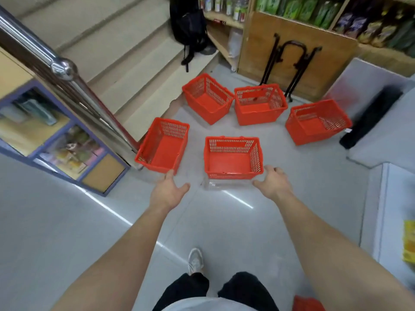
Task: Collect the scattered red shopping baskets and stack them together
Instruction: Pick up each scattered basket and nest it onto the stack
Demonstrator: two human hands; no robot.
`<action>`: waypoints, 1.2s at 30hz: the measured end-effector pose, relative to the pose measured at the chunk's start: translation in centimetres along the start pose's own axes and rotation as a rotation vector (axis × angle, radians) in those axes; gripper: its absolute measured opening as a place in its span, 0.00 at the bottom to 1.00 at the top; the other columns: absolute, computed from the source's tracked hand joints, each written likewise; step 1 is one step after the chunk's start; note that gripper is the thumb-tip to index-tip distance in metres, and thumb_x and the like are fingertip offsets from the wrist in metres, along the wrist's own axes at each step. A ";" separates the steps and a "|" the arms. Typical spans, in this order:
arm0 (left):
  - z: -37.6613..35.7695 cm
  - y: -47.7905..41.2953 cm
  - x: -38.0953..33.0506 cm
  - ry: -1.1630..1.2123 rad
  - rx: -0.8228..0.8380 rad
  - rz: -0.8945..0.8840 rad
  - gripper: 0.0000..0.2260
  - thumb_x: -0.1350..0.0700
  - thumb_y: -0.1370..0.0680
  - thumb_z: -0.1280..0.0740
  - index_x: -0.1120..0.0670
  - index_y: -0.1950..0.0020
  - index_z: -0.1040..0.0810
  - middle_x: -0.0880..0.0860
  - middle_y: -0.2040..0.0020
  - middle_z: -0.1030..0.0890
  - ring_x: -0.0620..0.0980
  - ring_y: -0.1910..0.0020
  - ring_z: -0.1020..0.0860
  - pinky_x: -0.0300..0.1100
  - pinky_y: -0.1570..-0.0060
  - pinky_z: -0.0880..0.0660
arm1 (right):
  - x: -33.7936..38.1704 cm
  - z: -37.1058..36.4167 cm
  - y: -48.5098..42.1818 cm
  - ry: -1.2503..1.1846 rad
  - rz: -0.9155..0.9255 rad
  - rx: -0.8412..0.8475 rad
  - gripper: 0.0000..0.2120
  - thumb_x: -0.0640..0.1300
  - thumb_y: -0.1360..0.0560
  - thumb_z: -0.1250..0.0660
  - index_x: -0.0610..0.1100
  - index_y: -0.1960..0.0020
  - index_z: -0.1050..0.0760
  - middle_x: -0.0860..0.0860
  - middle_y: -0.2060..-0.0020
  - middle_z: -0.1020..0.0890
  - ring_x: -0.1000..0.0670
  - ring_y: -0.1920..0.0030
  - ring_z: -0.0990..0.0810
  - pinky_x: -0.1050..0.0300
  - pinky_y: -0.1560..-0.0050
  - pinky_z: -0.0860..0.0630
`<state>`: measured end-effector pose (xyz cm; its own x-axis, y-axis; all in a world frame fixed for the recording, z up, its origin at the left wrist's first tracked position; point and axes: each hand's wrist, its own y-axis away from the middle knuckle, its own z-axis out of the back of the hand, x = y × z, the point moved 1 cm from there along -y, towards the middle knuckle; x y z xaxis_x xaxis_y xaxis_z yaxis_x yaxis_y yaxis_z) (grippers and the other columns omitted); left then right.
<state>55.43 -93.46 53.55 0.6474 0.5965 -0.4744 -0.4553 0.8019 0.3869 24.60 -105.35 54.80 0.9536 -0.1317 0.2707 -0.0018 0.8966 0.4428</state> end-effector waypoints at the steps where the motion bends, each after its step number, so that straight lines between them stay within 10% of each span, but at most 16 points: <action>1: 0.3 -1.7 -0.9 -0.006 0.014 -0.011 0.39 0.40 0.25 0.31 0.56 0.21 0.39 0.59 0.25 0.32 0.58 0.27 0.32 0.51 0.31 0.33 | 0.5 0.6 -1.2 -0.009 -0.012 -0.007 0.36 0.62 0.30 0.30 0.48 0.27 0.35 0.42 0.34 0.29 0.39 0.32 0.31 0.45 0.35 0.31; 21: -11.6 -34.6 -18.2 0.000 0.100 0.119 0.38 0.41 0.25 0.30 0.54 0.20 0.39 0.61 0.28 0.30 0.61 0.29 0.30 0.54 0.31 0.33 | -5.2 2.0 -40.5 -0.086 -0.139 0.103 0.36 0.61 0.28 0.31 0.47 0.26 0.35 0.41 0.32 0.30 0.38 0.32 0.31 0.41 0.36 0.31; 36: -43.8 -61.1 -1.4 0.014 0.041 0.294 0.39 0.43 0.25 0.29 0.57 0.21 0.41 0.59 0.26 0.31 0.60 0.29 0.29 0.57 0.32 0.31 | -16.9 -27.8 -69.1 -0.259 -0.225 -0.021 0.34 0.54 0.25 0.31 0.41 0.24 0.38 0.40 0.33 0.29 0.39 0.33 0.29 0.42 0.34 0.30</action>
<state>55.55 -141.81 -4.04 0.4828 0.8034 -0.3485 -0.5963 0.5930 0.5410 16.98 -153.31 -4.11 0.8211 -0.4281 0.3776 0.2088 0.8409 0.4992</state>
